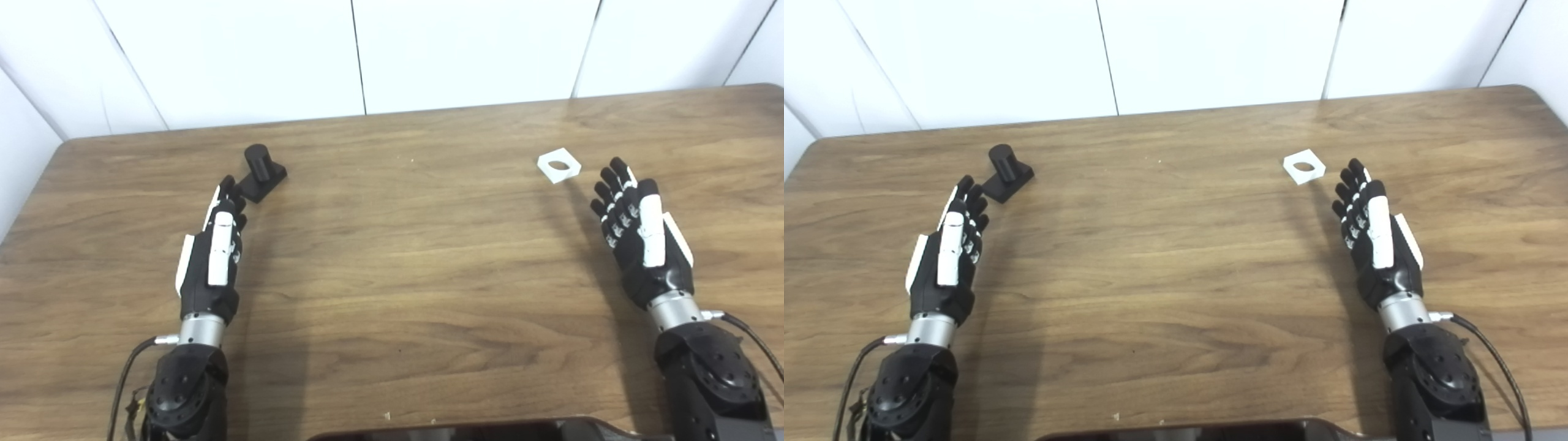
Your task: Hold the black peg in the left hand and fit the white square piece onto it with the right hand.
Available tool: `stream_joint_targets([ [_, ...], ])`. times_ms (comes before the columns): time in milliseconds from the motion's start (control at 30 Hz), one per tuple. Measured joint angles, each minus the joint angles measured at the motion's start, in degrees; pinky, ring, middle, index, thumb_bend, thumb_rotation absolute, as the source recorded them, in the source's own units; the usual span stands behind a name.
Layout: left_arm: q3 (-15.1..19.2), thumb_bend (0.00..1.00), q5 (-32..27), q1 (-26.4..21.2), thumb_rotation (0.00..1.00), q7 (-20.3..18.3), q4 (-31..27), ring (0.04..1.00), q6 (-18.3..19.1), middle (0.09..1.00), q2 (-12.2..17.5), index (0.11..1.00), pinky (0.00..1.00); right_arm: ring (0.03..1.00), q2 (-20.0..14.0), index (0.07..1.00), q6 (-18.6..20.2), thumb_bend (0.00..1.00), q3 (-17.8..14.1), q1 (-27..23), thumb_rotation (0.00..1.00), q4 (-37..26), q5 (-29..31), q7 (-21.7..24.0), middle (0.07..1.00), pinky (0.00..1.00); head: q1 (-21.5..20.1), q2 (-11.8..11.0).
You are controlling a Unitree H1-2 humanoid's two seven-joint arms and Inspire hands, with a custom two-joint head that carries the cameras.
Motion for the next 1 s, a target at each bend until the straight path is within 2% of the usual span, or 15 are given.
stream_joint_targets([
  [200, -0.1, 0.52, 0.8, 0.0, 0.91, 0.2, 0.0, 1.000, 0.1, 1.000, 0.0, 1.000, 1.00, 1.000, -0.1, 1.000, 0.0, 0.58, 0.0, 0.0, 1.00, 0.0, 0.0, 0.0, 1.000, 1.00, 0.6, -0.2],
  [300, -1.3, 0.54, 5.7, -0.3, 0.85, 1.0, -0.1, 1.000, 1.4, 1.000, 0.9, 1.000, 1.00, 1.000, -0.3, 1.000, 0.0, 0.58, 0.0, 0.0, 1.00, 0.1, 0.0, 0.1, 1.000, 1.00, 0.9, -0.3],
  [433, -2.6, 0.55, 14.7, -1.6, 0.79, 2.9, -1.2, 1.000, 5.2, 1.000, 3.7, 0.996, 1.00, 1.000, -0.3, 1.000, 0.0, 0.58, 0.0, 0.0, 1.00, 0.7, 0.0, 0.2, 1.000, 1.00, 1.1, -0.4],
  [567, -3.3, 0.54, 20.3, -3.3, 0.73, 4.1, -2.5, 1.000, 6.1, 1.000, 5.9, 0.986, 1.00, 1.000, -0.2, 1.000, 0.0, 0.60, 0.0, 0.0, 1.00, 1.2, 0.0, 0.2, 1.000, 1.00, 1.4, -0.4],
  [867, -5.3, 0.66, 28.8, -5.2, 0.53, 4.4, -2.5, 1.000, 7.2, 1.000, 7.7, 0.907, 1.00, 1.000, -0.2, 1.000, 0.0, 0.63, 0.0, 0.0, 1.00, 1.2, 0.0, 0.2, 1.000, 1.00, 1.4, -0.7],
  [1000, -6.0, 0.70, 34.2, -6.8, 0.49, 6.1, -1.2, 1.000, 7.2, 1.000, 8.6, 0.871, 1.00, 1.000, -0.2, 1.000, 0.0, 0.64, 0.0, 0.0, 1.00, 1.2, 0.0, 0.2, 1.000, 1.00, 1.5, -0.8],
])
